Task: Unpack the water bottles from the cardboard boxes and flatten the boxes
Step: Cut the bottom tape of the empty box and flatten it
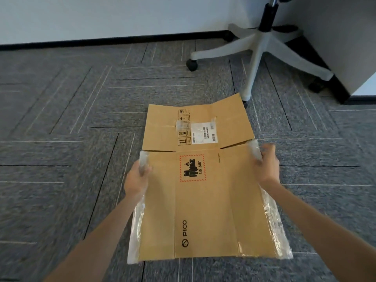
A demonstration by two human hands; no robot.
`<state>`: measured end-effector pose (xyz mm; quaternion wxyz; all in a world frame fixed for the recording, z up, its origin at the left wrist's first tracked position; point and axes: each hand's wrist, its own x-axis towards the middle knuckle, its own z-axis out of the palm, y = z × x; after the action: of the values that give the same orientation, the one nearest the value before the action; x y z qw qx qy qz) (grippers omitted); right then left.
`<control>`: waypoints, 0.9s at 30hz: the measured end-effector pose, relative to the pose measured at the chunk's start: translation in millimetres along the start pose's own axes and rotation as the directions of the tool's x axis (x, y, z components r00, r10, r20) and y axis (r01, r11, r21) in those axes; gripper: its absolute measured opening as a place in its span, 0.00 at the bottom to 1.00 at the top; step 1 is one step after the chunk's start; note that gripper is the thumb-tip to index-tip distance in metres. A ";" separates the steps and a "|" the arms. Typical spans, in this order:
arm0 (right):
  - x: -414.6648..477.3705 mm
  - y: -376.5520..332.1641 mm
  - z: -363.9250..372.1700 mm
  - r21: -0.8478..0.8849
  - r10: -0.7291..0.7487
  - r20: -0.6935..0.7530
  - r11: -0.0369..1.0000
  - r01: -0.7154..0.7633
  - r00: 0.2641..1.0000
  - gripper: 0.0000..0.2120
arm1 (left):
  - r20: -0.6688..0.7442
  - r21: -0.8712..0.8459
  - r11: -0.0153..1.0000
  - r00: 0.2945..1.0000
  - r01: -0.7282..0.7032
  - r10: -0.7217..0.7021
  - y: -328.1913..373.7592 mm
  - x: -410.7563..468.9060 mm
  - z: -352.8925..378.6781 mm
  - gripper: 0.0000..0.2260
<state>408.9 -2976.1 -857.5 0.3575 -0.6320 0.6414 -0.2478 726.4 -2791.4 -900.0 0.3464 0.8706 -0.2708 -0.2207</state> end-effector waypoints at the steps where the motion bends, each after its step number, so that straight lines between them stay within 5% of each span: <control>1: -1.9 0.5 1.0 -0.029 -0.014 -0.011 0.999 0.014 1.000 0.17 | -0.010 0.041 0.999 1.000 -0.016 0.017 -1.6 2.0 1.8 0.19; 12: -31.3 11.6 18.3 -0.160 -0.069 -0.007 0.985 0.067 0.998 0.11 | -0.244 0.130 0.991 0.969 -0.016 0.047 -10.9 -15.2 11.5 0.18; 14: -28.2 15.4 23.9 -0.206 -0.092 0.029 0.974 0.096 0.995 0.10 | -0.248 0.258 0.966 0.966 -0.013 0.079 -15.9 -13.5 11.2 0.20; 17: -22.2 25.6 35.5 -0.467 -0.158 0.114 0.863 0.194 0.981 0.25 | -0.054 0.533 0.824 0.964 -0.193 0.260 -16.7 -8.3 13.4 0.27; 20: -23.8 35.1 53.3 -0.498 -0.189 0.311 0.802 0.329 0.932 0.30 | 0.190 0.619 0.709 0.940 -0.339 0.284 -20.5 -0.6 21.9 0.26; 27: -34.8 44.1 65.6 -0.613 -0.209 0.275 0.713 0.339 0.938 0.32 | 0.161 0.665 0.665 0.935 -0.340 0.317 -28.6 1.4 29.7 0.25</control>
<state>429.7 -2929.5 -927.1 0.1321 -0.8249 0.5496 0.0005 719.6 -2789.1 -940.6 0.0313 0.8693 -0.4904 -0.0532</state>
